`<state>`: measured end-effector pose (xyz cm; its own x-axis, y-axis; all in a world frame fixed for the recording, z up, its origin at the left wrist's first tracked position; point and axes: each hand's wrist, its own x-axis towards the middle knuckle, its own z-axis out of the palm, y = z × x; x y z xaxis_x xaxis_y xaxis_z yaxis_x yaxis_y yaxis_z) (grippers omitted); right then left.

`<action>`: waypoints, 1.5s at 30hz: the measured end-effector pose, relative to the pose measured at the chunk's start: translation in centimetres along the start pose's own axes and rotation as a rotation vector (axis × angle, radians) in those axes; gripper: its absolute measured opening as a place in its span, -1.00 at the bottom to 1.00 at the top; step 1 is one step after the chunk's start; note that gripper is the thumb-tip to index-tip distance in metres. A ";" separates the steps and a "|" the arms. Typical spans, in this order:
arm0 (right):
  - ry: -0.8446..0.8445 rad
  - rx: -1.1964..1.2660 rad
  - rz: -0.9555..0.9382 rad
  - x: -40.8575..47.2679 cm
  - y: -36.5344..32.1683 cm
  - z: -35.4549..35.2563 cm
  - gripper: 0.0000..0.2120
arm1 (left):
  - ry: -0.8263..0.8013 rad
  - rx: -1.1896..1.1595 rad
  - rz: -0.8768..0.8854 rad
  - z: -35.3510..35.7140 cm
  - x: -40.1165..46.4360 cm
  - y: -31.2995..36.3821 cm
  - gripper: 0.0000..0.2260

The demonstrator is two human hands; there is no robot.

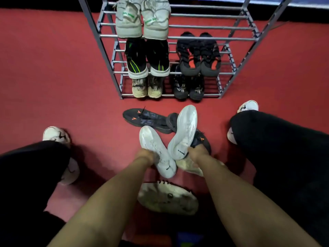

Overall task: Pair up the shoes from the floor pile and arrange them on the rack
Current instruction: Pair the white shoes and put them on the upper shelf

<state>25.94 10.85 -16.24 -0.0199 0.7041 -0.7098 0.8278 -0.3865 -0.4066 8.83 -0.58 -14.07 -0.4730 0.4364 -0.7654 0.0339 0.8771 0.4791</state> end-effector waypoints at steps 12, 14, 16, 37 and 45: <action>-0.070 0.202 0.022 -0.3 -1.0 0.5 -0.91 | -0.155 -0.415 -0.302 5.3 3.4 -2.9 -0.51; -0.096 0.299 0.061 -0.3 -1.1 0.7 -0.83 | -0.068 -0.527 -0.318 5.7 2.8 -2.7 -0.41; -0.122 0.396 0.095 -0.3 -1.2 0.9 -0.77 | -0.031 -0.602 -0.297 6.1 2.0 -2.2 -0.47; -0.239 0.746 -0.121 -13.6 -11.8 -9.5 -0.88 | -0.109 -0.474 0.234 -12.3 -10.0 4.6 -0.97; -0.073 0.749 -0.381 -18.4 -12.0 -17.0 -0.89 | -0.027 -0.552 0.501 -12.6 -14.3 11.4 -0.86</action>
<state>25.91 12.69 11.51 -0.2800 0.8360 -0.4719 0.1673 -0.4415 -0.8815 4.92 0.64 7.74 -0.4950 0.7686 -0.4052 -0.2109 0.3461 0.9142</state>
